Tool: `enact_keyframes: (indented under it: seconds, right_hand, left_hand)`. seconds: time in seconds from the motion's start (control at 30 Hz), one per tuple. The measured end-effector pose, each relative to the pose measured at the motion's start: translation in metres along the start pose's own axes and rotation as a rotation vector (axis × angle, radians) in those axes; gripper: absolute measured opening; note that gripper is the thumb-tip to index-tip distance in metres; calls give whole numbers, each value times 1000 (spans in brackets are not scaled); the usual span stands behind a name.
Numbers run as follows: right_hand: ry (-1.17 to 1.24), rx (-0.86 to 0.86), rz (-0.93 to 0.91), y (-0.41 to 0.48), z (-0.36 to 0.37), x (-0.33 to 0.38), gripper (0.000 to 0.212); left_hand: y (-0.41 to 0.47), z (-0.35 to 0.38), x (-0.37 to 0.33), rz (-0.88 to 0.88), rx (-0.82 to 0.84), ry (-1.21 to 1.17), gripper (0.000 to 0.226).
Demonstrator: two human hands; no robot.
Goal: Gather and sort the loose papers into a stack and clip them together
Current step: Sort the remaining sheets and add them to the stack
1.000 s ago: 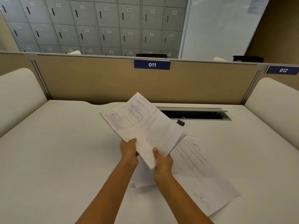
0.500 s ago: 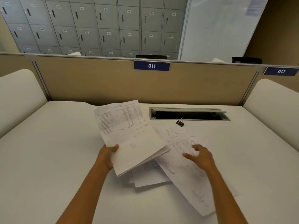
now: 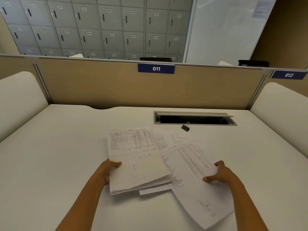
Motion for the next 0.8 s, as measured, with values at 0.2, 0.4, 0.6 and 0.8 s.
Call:
enact_keyframes:
  seconds: [0.2,0.4,0.6,0.8]
  right_hand:
    - [106,-177,-139,-31,-56,14,40]
    - [341,-590,-507,-121,-133,73,19]
    - [702,-422,-669,-77,-99,136,28]
    - [733,-70,-581,-18,26,173,36]
  left_hand:
    - [2,0,-1,-7,4,37,43]
    - [3,1,0,8,6,58,43]
    - [5,0,0,25,9,89,43]
    - [7,-3,2,32,1,98,34]
Point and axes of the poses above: each hand's wrist, its own y-axis towards the middle knuckle, its own z-axis out of the palm, x = y × z, the point moved 6 cm from there along y, towards the middle knuckle, and after that the axes turned 10 degrees about x, right-handed, at the moved point
